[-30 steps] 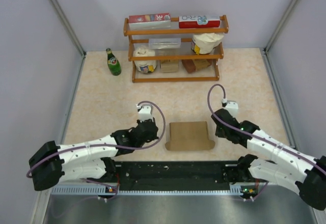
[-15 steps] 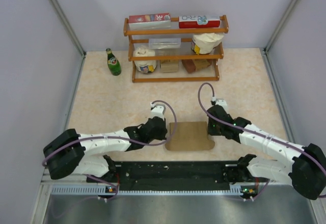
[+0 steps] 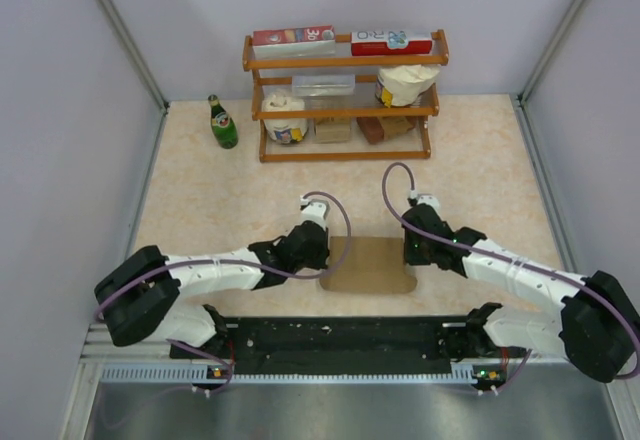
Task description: Fold the paper box
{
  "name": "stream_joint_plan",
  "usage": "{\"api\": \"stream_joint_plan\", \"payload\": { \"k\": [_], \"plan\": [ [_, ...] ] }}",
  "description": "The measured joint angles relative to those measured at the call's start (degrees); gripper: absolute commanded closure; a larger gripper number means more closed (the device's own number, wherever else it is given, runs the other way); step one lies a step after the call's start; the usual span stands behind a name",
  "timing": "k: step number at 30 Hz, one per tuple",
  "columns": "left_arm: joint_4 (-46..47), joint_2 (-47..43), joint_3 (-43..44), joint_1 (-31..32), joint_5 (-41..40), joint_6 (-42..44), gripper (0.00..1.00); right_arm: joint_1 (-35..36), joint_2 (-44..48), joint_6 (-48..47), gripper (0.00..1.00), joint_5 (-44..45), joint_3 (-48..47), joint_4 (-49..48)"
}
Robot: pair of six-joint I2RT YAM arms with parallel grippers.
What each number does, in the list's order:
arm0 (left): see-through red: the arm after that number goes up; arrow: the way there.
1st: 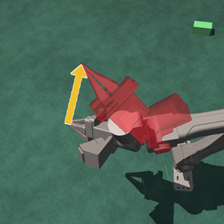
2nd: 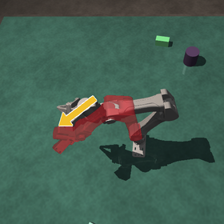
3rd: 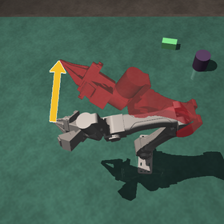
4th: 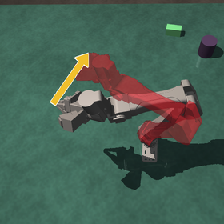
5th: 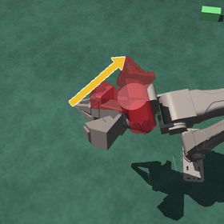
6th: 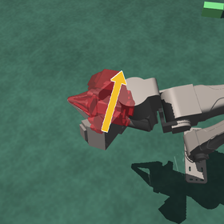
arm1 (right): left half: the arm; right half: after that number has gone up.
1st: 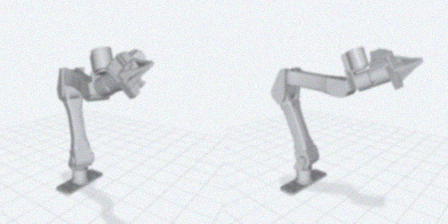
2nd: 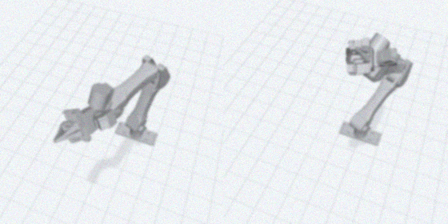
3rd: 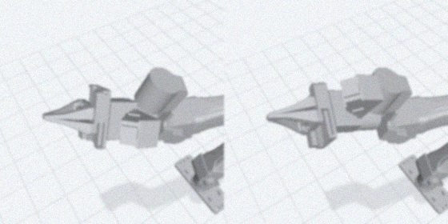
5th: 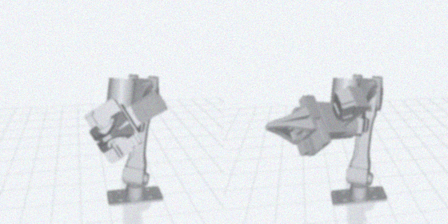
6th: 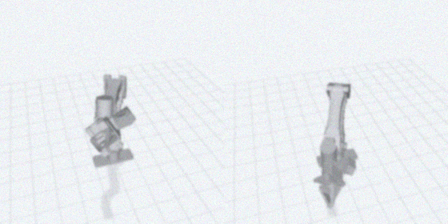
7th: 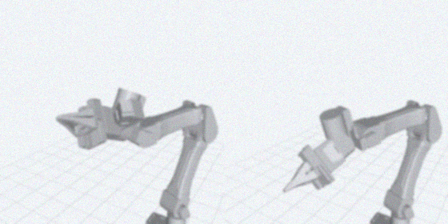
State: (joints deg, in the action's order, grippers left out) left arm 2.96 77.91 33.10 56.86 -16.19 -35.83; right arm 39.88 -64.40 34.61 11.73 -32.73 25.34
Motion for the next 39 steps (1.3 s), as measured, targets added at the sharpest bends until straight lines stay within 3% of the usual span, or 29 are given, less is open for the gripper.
{"api": "stream_joint_plan", "payload": {
  "k": [15, 18, 20, 23, 28, 30, 33, 39],
  "plan": [
    [-0.35, 2.62, 5.62, -10.16, 2.43, 6.71, 1.00, -5.60, -10.47, -4.70, 1.00, -3.21, -9.68, -5.90],
    [-0.33, 3.17, 5.68, -12.70, 3.48, 7.34, 0.98, -7.32, -12.52, -5.75, 0.92, -3.56, -11.37, -7.91],
    [-0.37, 3.26, 5.68, -14.14, 3.78, 7.41, 0.88, -8.44, -12.74, -6.14, 0.84, -3.72, -11.43, -8.52],
    [0.09, 3.06, 5.09, -16.48, 3.69, 7.58, 0.82, -10.97, -12.55, -6.78, 0.71, -4.02, -11.13, -9.14],
    [-0.17, -1.44, 0.83, -18.73, 3.45, 7.30, 0.81, -13.88, -7.69, -9.14, 0.46, -6.03, -6.88, -10.19],
    [-0.35, -4.04, -0.13, -18.71, 4.74, 7.23, 0.81, -13.90, -4.76, -10.08, 0.41, -8.50, -4.92, -10.51],
    [0.35, -8.63, -1.14, -18.71, 8.00, 6.58, 0.76, -13.90, -0.39, -11.69, 0.36, -13.53, -2.62, -11.50],
    [4.90, -18.34, -7.26, -18.60, 14.93, 3.30, 0.76, -13.90, 1.84, -14.25, 0.38, -20.20, -1.75, -13.90]
  ]
}}
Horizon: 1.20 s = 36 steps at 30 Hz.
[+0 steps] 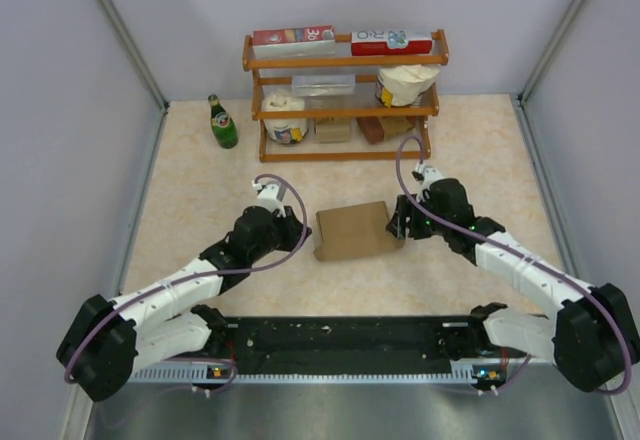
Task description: Fold the paper box
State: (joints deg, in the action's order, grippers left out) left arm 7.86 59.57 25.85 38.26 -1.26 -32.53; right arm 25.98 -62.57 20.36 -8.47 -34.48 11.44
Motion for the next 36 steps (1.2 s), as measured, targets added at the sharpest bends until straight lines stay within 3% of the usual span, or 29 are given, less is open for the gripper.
{"api": "stream_joint_plan", "payload": {
  "k": [10, 22, 36],
  "plan": [
    [2.78, -1.07, -3.80, 0.11, 6.14, -4.90, 0.76, 0.00, -10.56, -0.94, 0.43, -9.09, -0.02, -4.24],
    [5.86, 3.56, -3.89, 0.48, 9.25, -6.34, 0.76, 0.00, -9.81, 2.38, 0.45, -12.61, 1.88, -6.43],
    [5.03, 5.31, -3.32, 0.55, 9.38, -6.14, 0.45, 0.00, -5.22, 2.73, 0.32, -12.28, 2.54, -1.51]
  ]
}}
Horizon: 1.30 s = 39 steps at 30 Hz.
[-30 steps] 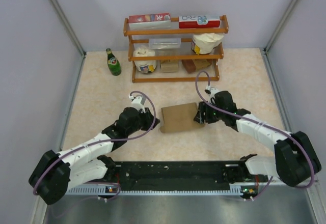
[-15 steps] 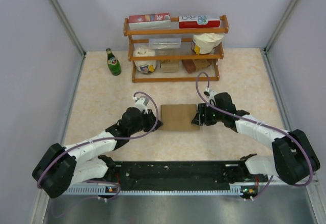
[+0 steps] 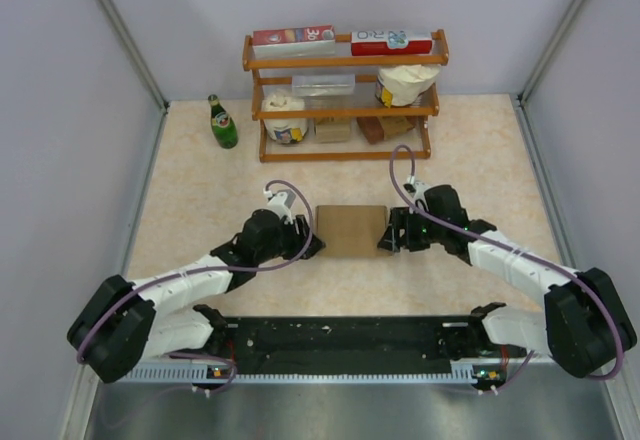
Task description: Fold the paper box
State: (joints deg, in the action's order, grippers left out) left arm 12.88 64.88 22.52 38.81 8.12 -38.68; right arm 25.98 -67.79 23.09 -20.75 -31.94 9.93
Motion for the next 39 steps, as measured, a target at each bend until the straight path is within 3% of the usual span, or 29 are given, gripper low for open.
{"api": "stream_joint_plan", "payload": {
  "k": [9, 14, 23, 31, 39],
  "plan": [
    [-1.29, 3.69, 2.60, 0.09, -0.66, 1.62, 0.44, 0.02, 0.00, 0.07, 0.29, -1.92, 0.44, 0.83],
    [-1.18, 4.76, 3.41, 0.24, -0.44, 1.90, 0.46, 0.04, -0.59, 0.35, 0.41, -2.82, 0.44, 0.79],
    [-0.87, 5.18, 3.41, 1.92, -0.20, 1.29, 0.50, 0.15, -1.40, 1.18, 0.49, -4.00, 0.44, 0.76],
    [-0.76, 5.18, 3.26, 2.23, -0.22, 1.03, 0.62, 0.15, -1.95, 2.03, 0.52, -4.59, 0.44, 0.00],
    [-0.87, 5.38, 3.26, 2.23, -0.39, 1.11, 0.63, 0.15, -2.14, 2.23, 0.52, -4.55, 0.44, -0.13]
  ]
}}
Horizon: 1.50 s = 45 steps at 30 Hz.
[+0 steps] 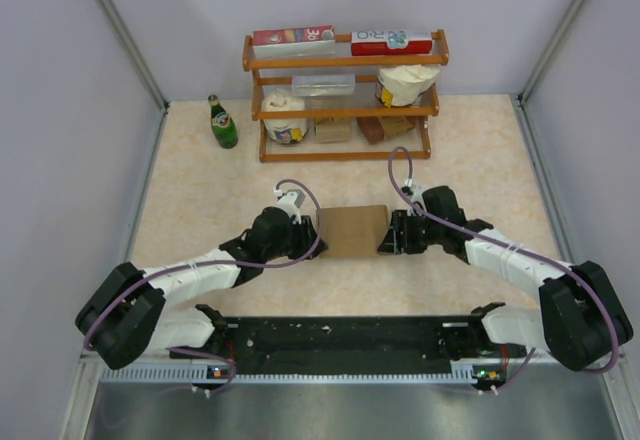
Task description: Fold the paper box
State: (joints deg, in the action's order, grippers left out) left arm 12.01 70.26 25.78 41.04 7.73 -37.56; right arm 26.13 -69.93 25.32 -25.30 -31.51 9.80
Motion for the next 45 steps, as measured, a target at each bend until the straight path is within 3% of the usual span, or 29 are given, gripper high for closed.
{"api": "stream_joint_plan", "payload": {
  "k": [24, 31, 41, 45],
  "plan": [
    [-0.44, 3.52, 0.00, 0.22, -2.91, 2.86, 0.62, 0.00, -2.69, -0.11, 0.52, 1.42, 1.11, -4.24],
    [-0.48, 3.19, 0.00, 0.26, -3.58, 3.13, 0.62, 0.00, 2.97, -2.23, 0.49, 6.93, 0.55, -0.22],
    [-0.59, 2.64, 0.07, 0.26, -4.17, 3.28, 0.62, 0.00, 4.39, -7.17, 0.82, 6.51, -5.70, -5.57],
    [-0.63, 2.67, 0.17, 0.26, -4.15, 3.32, 0.62, 0.00, -2.75, -7.72, 0.83, 3.61, -8.13, -11.23]
  ]
}}
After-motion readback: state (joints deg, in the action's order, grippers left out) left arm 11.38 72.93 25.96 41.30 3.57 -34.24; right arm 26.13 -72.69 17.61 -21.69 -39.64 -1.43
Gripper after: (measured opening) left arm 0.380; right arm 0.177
